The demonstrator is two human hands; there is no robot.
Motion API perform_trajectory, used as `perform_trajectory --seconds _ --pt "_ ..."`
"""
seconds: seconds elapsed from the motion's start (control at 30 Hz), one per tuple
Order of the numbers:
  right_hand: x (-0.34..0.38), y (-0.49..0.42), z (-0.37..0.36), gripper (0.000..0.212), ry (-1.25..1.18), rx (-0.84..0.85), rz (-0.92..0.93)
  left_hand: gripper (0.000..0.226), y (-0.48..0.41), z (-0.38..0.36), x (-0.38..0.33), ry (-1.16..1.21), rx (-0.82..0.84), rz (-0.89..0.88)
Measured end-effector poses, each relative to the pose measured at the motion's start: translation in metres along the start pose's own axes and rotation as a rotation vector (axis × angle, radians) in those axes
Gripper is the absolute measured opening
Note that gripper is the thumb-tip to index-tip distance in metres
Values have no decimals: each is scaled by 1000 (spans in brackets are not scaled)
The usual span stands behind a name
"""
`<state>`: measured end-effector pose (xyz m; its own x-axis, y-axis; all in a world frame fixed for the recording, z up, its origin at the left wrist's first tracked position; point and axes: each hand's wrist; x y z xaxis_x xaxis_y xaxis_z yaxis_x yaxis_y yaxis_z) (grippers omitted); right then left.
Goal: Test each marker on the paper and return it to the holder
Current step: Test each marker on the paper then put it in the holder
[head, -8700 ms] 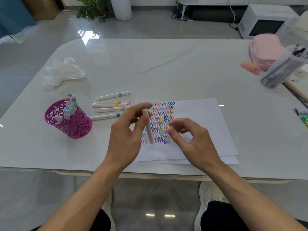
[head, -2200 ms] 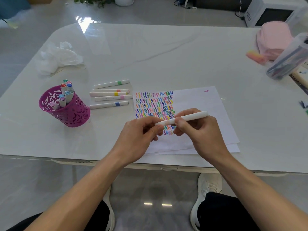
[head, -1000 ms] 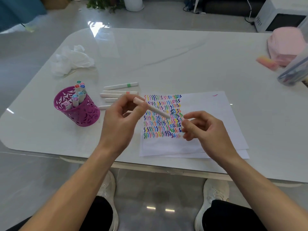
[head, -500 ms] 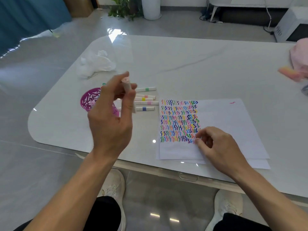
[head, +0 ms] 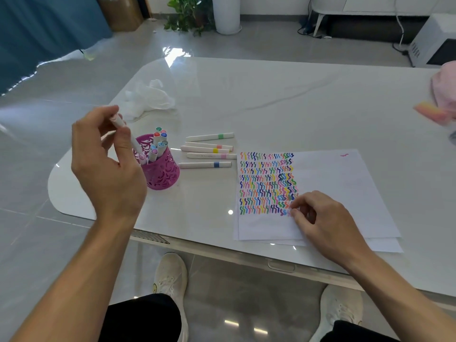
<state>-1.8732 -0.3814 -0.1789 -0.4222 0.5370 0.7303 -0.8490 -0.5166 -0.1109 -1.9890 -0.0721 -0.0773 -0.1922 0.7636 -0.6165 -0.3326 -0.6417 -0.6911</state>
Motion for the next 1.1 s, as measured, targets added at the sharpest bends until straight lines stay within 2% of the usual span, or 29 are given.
perform_trajectory --seconds 0.2,0.33,0.57,0.8,0.97,1.1 --pt "-1 0 -1 15 3 -3 14 16 0 -3 11 -129 187 132" --pt "-2 0 0 16 -21 7 50 15 3 -4 17 -287 294 148" --pt "-1 1 0 16 -37 2 58 25 5 -5 13 -423 360 164" --pt "-1 1 1 13 -29 11 52 22 8 -8 17 -506 455 134" --pt "-2 0 2 12 -25 7 37 24 9 -9 16 -497 441 161" --pt "-1 0 1 12 -29 1 31 25 9 -8 8 -402 335 110"
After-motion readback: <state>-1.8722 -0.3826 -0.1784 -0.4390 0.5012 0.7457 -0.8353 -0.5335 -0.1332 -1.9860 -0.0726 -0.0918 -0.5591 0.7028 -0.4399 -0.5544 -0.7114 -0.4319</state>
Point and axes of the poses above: each hand's wrist, its own y-axis away from the middle knuckle, its own z-axis out of the back of the hand, x = y × z, and after that the axes turned 11 degrees about -y, right-handed
